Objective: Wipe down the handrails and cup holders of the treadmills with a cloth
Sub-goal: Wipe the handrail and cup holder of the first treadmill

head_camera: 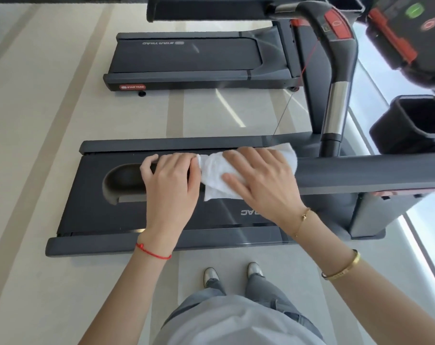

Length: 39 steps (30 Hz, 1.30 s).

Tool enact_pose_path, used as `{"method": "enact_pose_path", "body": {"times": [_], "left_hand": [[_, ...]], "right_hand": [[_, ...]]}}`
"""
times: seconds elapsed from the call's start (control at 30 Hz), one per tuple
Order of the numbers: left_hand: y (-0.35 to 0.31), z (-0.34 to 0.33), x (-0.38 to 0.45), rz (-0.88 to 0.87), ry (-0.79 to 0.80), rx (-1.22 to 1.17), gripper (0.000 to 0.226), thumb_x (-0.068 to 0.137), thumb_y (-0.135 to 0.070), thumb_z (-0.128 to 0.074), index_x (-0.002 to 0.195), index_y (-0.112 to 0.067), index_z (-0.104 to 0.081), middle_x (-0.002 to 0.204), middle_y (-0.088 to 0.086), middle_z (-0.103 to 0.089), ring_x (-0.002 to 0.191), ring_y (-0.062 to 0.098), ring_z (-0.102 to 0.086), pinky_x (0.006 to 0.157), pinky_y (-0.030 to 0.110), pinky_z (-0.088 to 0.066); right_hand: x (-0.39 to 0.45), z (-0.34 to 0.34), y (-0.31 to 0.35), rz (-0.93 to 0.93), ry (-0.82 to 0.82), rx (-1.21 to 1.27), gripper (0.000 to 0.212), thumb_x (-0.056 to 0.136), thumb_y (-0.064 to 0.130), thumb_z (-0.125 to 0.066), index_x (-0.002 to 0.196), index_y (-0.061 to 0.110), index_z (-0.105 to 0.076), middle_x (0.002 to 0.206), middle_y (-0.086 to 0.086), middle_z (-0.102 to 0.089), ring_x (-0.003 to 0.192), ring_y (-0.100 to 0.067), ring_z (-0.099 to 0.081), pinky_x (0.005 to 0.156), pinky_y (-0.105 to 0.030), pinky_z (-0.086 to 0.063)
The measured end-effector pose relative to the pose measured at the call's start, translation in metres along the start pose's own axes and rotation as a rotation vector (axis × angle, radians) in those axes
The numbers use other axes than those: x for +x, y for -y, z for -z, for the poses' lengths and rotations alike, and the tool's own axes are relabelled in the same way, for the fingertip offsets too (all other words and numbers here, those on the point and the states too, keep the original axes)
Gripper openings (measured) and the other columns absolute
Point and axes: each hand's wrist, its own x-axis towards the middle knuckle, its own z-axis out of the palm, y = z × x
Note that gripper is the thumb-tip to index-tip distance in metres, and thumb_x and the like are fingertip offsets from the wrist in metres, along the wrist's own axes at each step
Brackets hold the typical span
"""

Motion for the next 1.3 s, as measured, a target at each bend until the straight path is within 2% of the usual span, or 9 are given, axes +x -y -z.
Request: {"method": "enact_pose_path", "body": {"times": [0.1, 0.23, 0.53, 0.7, 0.93, 1.1, 1.2, 1.27, 1.3], "left_hand": [[-0.016, -0.006, 0.001, -0.016, 0.003, -0.025, 0.029, 0.102, -0.021, -0.036, 0.092, -0.018, -0.063, 0.085, -0.007, -0.066, 0.085, 0.02, -0.062, 0.104, 0.046, -0.035], [-0.047, -0.02, 0.002, -0.047, 0.022, -0.05, 0.032, 0.104, -0.025, -0.035, 0.097, -0.021, -0.065, 0.09, -0.009, -0.068, 0.086, 0.016, -0.063, 0.105, 0.044, -0.034], [-0.162, -0.067, 0.005, -0.117, 0.046, -0.133, 0.028, 0.102, -0.025, -0.04, 0.098, -0.02, -0.067, 0.093, -0.011, -0.07, 0.087, 0.013, -0.064, 0.099, 0.039, -0.037], [-0.235, -0.097, 0.007, -0.092, 0.05, -0.115, 0.024, 0.102, -0.024, -0.042, 0.097, -0.022, -0.065, 0.087, -0.012, -0.067, 0.083, 0.012, -0.062, 0.097, 0.037, -0.037], [-0.314, -0.125, 0.016, -0.048, 0.039, -0.12, 0.026, 0.101, -0.025, -0.04, 0.092, -0.022, -0.064, 0.083, -0.012, -0.065, 0.081, 0.011, -0.061, 0.093, 0.034, -0.036], [-0.349, -0.136, 0.027, -0.005, 0.012, -0.13, 0.028, 0.103, -0.026, -0.04, 0.103, -0.019, -0.067, 0.092, -0.01, -0.07, 0.086, 0.011, -0.064, 0.095, 0.034, -0.037], [-0.363, -0.141, 0.041, 0.007, 0.018, -0.125, 0.029, 0.103, -0.025, -0.041, 0.104, -0.016, -0.068, 0.094, -0.007, -0.072, 0.087, 0.013, -0.065, 0.093, 0.035, -0.038], [-0.371, -0.145, 0.053, 0.017, 0.029, -0.122, 0.028, 0.103, -0.024, -0.042, 0.103, -0.016, -0.068, 0.095, -0.006, -0.072, 0.087, 0.015, -0.065, 0.093, 0.036, -0.038], [-0.375, -0.147, 0.059, 0.022, 0.037, -0.116, 0.026, 0.102, -0.023, -0.044, 0.103, -0.016, -0.068, 0.095, -0.006, -0.071, 0.087, 0.015, -0.065, 0.093, 0.037, -0.039]], "right_hand": [[-0.015, 0.004, -0.024, 0.066, -0.003, -0.005, 0.05, 0.102, 0.054, -0.034, 0.133, 0.02, -0.054, 0.116, -0.003, -0.06, 0.097, -0.026, -0.056, 0.089, -0.038, -0.043], [-0.042, 0.008, -0.063, 0.026, -0.024, -0.065, 0.052, 0.101, 0.054, -0.037, 0.137, 0.018, -0.05, 0.121, -0.006, -0.058, 0.108, -0.029, -0.054, 0.097, -0.04, -0.038], [-0.101, 0.03, -0.18, -0.083, -0.077, -0.098, 0.052, 0.102, 0.052, -0.033, 0.133, 0.015, -0.052, 0.122, -0.008, -0.056, 0.111, -0.031, -0.051, 0.099, -0.041, -0.036], [-0.134, 0.049, -0.253, -0.071, -0.049, -0.098, 0.053, 0.102, 0.052, -0.031, 0.135, 0.015, -0.052, 0.125, -0.008, -0.056, 0.115, -0.031, -0.051, 0.1, -0.041, -0.035], [-0.152, 0.065, -0.319, 0.127, -0.151, 0.141, 0.043, 0.105, 0.035, -0.036, 0.125, 0.007, -0.063, 0.118, -0.009, -0.064, 0.11, -0.029, -0.058, 0.094, -0.035, -0.041], [-0.153, 0.091, -0.375, 0.025, -0.202, 0.46, 0.031, 0.103, 0.023, -0.038, 0.123, 0.012, -0.059, 0.115, 0.003, -0.06, 0.104, -0.017, -0.055, 0.089, -0.035, -0.041], [-0.129, 0.108, -0.399, -0.054, -0.259, 0.507, 0.026, 0.1, 0.015, -0.044, 0.123, 0.017, -0.056, 0.109, 0.02, -0.051, 0.103, 0.004, -0.047, 0.092, -0.019, -0.035], [-0.103, 0.113, -0.411, -0.068, -0.312, 0.478, 0.025, 0.101, 0.019, -0.045, 0.124, 0.017, -0.056, 0.109, 0.016, -0.053, 0.101, -0.001, -0.048, 0.092, -0.014, -0.031], [-0.088, 0.113, -0.416, -0.061, -0.324, 0.452, 0.026, 0.102, 0.021, -0.045, 0.125, 0.017, -0.057, 0.111, 0.011, -0.057, 0.101, -0.008, -0.05, 0.092, -0.017, -0.032]]}}
